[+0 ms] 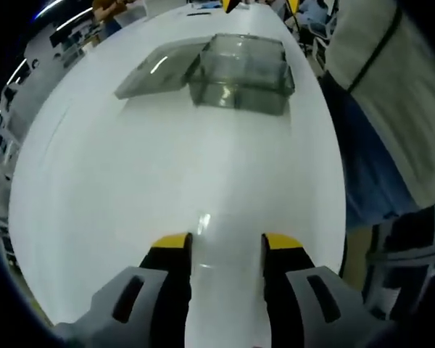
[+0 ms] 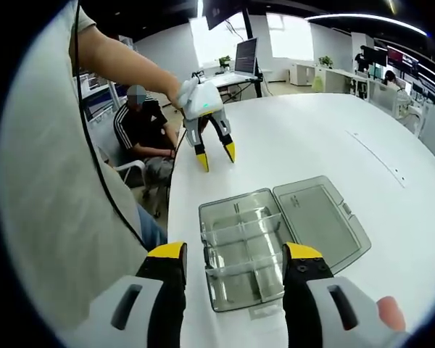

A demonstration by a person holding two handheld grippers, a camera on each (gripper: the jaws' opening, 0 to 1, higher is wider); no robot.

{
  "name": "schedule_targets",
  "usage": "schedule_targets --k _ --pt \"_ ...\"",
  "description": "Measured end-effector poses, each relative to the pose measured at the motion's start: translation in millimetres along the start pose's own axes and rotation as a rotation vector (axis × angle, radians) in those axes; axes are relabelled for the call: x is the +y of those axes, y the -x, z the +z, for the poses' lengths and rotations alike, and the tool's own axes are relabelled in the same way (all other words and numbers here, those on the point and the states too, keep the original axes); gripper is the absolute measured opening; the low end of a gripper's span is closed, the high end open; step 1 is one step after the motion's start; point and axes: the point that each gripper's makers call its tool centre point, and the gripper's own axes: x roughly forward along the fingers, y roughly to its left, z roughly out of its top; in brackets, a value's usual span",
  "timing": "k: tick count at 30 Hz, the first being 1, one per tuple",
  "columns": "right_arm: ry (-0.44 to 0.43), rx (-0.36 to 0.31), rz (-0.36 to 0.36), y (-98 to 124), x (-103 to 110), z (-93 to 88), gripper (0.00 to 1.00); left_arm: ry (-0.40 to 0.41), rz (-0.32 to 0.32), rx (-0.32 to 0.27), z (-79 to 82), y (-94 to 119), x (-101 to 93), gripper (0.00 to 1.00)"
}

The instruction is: Insert the divider into the dual guide fixture by aligning both edges with the guide slots and pushing it downward to the bottom, including one-sided entry, uneven engagement, binding, and posture correction.

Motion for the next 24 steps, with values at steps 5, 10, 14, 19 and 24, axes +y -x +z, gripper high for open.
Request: schedule_targets --k 5,10,14,19,24 --pt "-0.004 -0.003 0.001 -0.3 -1.3 0.0 0.5 -0.06 -0.018 0.031 0.7 0.3 -1.0 0.33" --pt "-0.005 -0.007 0.001 -0.7 -4.0 1.3 0.49 -0.084 -0.029 0.048 1.4 -1.1 -3.8 0.31" --pt "-0.002 -0.008 0.001 -0.8 -5.9 2.4 0.49 -0.083 -0.03 0.053 1.6 -1.1 -3.5 0.3" --pt "0.002 -0.012 0.0 0.2 -7.9 4.9 0.49 -0.074 -0.027 0.076 1.8 -1.7 -2.8 0.3" --pt "0.005 -0.016 -0.004 1.3 -9.3 5.9 0.49 -0.075 -0.021 0.094 1.9 -1.7 -3.5 0.29"
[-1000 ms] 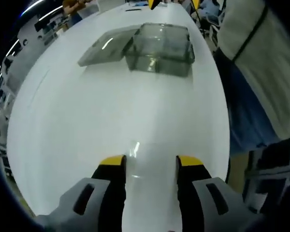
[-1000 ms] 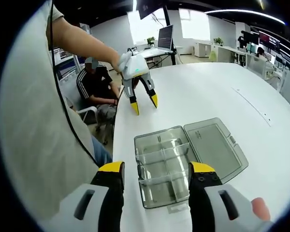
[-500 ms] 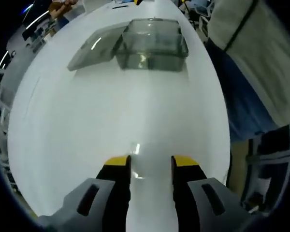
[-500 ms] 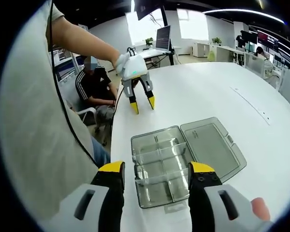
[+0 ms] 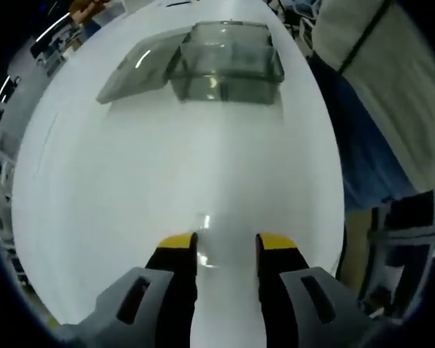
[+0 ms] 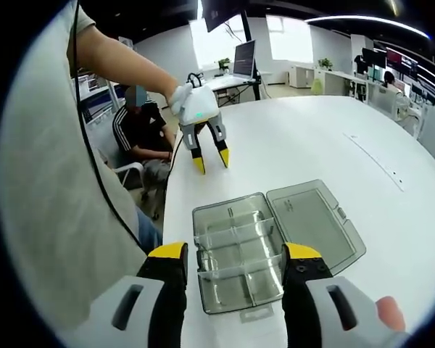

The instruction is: Insert the divider into the dual guide fixture by aligning both edges with the guide slots and pushing it downward to the bottom, including one-sided entry, uneven engagement, binding, and posture correction.

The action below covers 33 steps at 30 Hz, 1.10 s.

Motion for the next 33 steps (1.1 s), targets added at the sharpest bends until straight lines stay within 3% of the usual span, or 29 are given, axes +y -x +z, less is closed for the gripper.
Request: schedule_targets --k 9,16,33 --pt "-0.004 -0.007 -0.006 2 1 -0.6 0.48 -0.001 0.019 0.027 2.6 1 -1.1 0.28" --pt "-0.006 -0.012 -0.009 3 3 -0.7 0.48 0.037 0.03 0.001 7.7 6 0.9 0.28" --pt "-0.042 -0.04 -0.01 3 1 4.0 0.45 0.047 0.101 -0.099 54.7 33 15.4 0.27"
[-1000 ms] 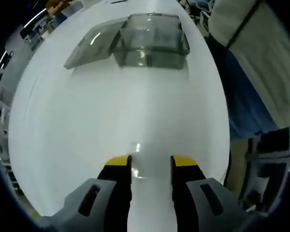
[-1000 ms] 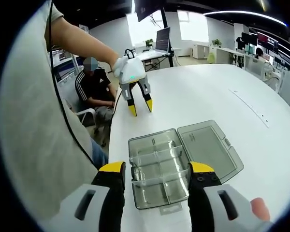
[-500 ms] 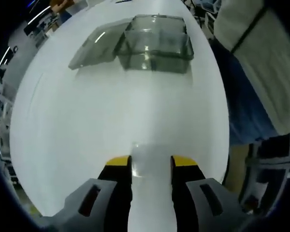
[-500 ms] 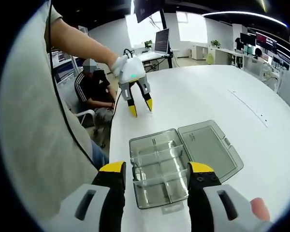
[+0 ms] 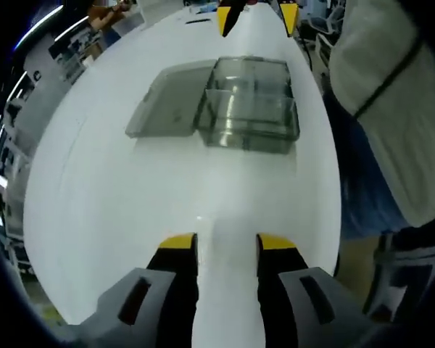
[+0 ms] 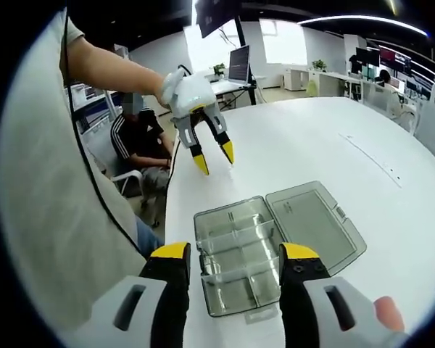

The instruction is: Insert the divider into the dual guide fixture by aligning both edges with the guide slots and pushing it downward to the bottom, including one-sided entry, uneven engagement, binding, and posture correction.

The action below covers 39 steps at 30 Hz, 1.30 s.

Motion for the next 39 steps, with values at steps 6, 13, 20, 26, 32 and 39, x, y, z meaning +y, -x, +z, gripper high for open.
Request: schedule_targets --k 6,13,20,26,32,39 --pt "-0.024 -0.022 -0.002 1 -1 4.4 0.43 -0.02 0.02 -0.041 25.9 7 1.0 0.27" --pt "-0.067 -0.053 0.014 3 -1 9.8 0.39 -0.027 0.039 -0.09 55.4 16 2.5 0.27" --pt "-0.112 -0.078 0.02 6 -3 14.6 0.34 -0.047 0.053 -0.131 82.7 21 0.0 0.27" --pt "-0.169 -0.118 0.035 10 -3 21.6 0.3 -0.06 0.064 -0.157 101.2 23 -4.7 0.27" --pt "-0.208 -0.141 0.046 11 -2 26.2 0.26 -0.057 0.085 -0.189 117.6 26 -7.3 0.27" --pt "-0.277 -0.183 0.073 12 -1 34.4 0.21 -0.062 0.108 -0.223 137.0 26 -10.5 0.27"
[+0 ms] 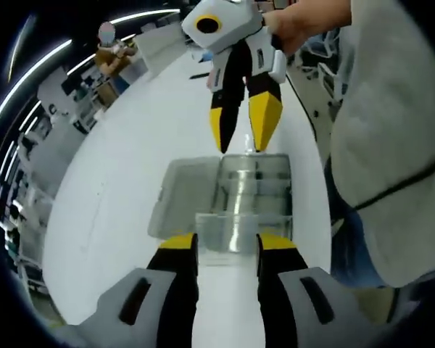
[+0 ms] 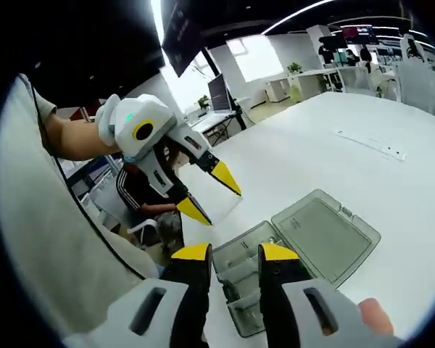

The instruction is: Insert the divider into the dual guide fixture by aligning both edges with the guide slots and pushing it downward to the bottom, including one-sided entry, uneven engagement, binding, and posture correction.

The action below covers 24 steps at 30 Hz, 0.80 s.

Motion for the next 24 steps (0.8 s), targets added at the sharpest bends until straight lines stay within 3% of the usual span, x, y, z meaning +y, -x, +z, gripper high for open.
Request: schedule_targets --k 12,24 --pt "-0.167 -0.094 0.027 3 -4 13.5 0.14 -0.013 0.032 -0.036 23.5 -8 -1.7 0.27" --pt "-0.262 -0.122 0.048 2 -1 15.1 0.1 -0.025 0.053 -0.059 35.5 -14 -4.2 0.28"
